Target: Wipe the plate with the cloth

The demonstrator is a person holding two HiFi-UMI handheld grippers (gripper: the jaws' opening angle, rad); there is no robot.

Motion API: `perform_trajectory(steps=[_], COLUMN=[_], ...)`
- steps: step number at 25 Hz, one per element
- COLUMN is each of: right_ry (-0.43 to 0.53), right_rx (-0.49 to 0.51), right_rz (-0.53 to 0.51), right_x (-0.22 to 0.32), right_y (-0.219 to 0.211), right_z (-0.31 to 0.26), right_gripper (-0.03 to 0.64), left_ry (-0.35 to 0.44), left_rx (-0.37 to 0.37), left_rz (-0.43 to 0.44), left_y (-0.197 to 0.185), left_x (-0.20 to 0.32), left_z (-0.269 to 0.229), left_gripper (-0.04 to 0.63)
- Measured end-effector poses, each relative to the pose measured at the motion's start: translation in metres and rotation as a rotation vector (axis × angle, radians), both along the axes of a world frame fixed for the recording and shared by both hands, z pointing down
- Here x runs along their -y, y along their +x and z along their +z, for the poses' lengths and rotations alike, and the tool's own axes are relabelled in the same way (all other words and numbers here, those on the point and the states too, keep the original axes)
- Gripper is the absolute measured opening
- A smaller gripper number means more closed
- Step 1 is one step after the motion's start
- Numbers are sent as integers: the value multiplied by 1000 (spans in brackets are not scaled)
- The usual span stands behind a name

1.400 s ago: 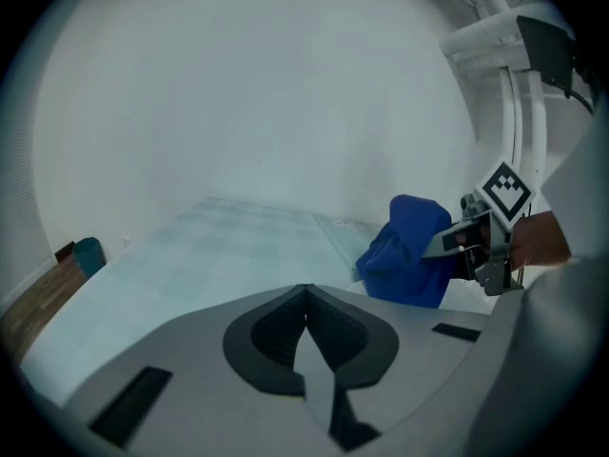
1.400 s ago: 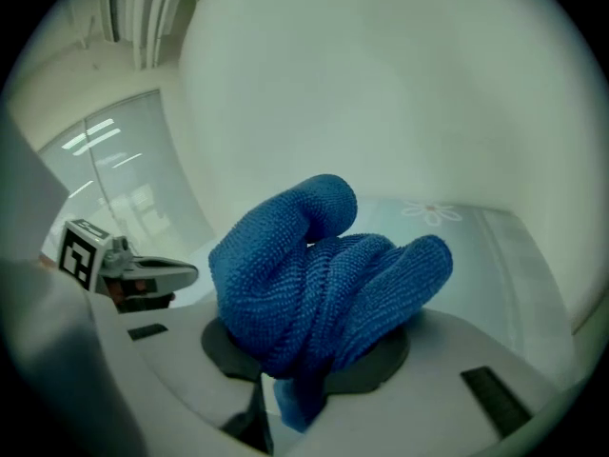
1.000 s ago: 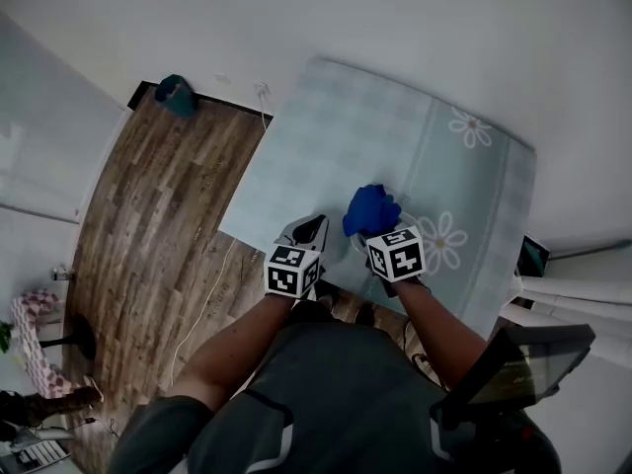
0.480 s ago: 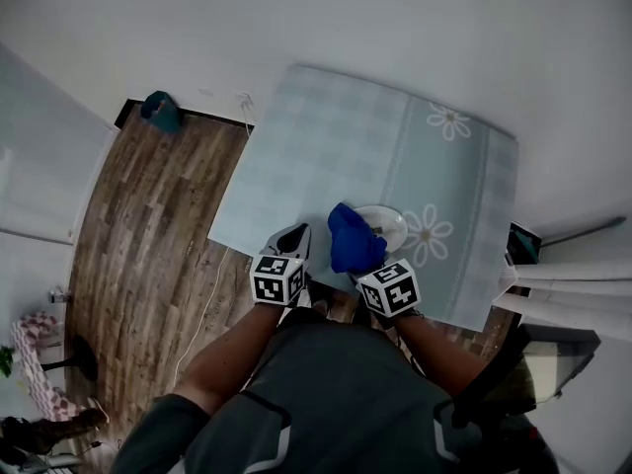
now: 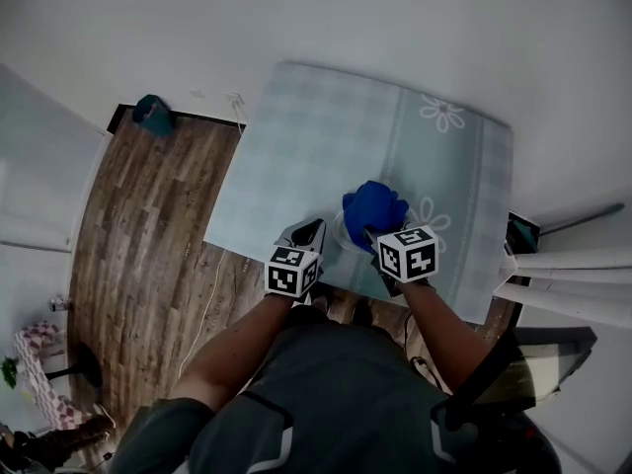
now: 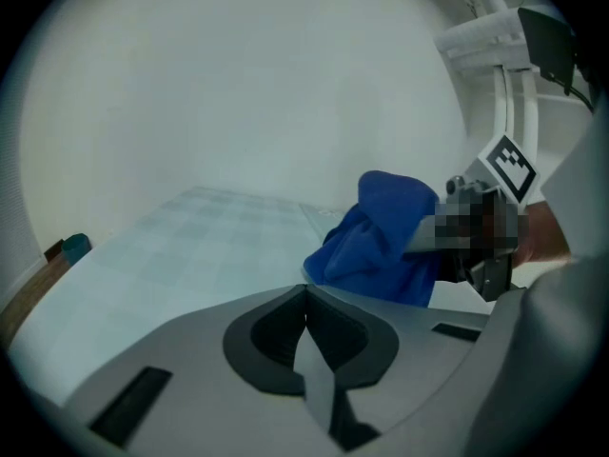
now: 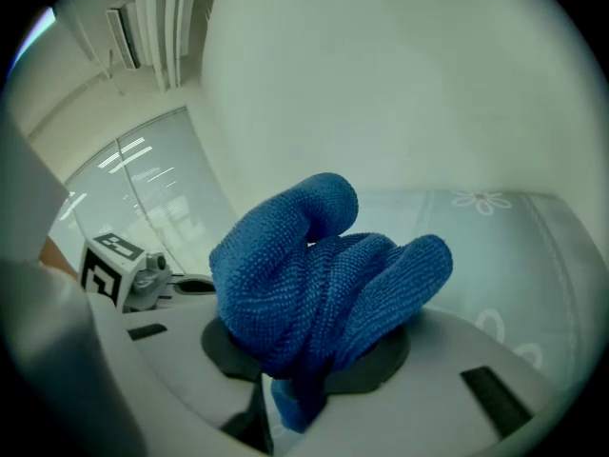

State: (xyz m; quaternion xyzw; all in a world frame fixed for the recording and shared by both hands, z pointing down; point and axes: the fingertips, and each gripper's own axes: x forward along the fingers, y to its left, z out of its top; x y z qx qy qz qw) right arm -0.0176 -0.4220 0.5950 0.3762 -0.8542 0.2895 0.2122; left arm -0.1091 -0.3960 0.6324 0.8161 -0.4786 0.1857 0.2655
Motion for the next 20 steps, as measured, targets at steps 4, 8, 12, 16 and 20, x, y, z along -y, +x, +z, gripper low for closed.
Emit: perform_trajectory(steps=[4,8,12,16,20], right_ry=[-43,-115,-129,-134,-161], right_rx=[-124,-166,-179,-167,-179], right_rz=[23,36,2,-30,-74], right_x=[17,1,-22,-45,-74], right_y=[9,19,22,26,34], right_z=[38,61,61,54,51], right_gripper=[118,118,118,118,118], left_ry=[-48,-73,-89,-98,-110], left_rx=[21,19,38,66,37], left_rz=[60,131,189,218,194], left_y=[14,31,44,53,52], left_x=[5,5,2,-1,-1], left_z=[18,27,35,37,37], left_gripper=[9,9,9,9,9])
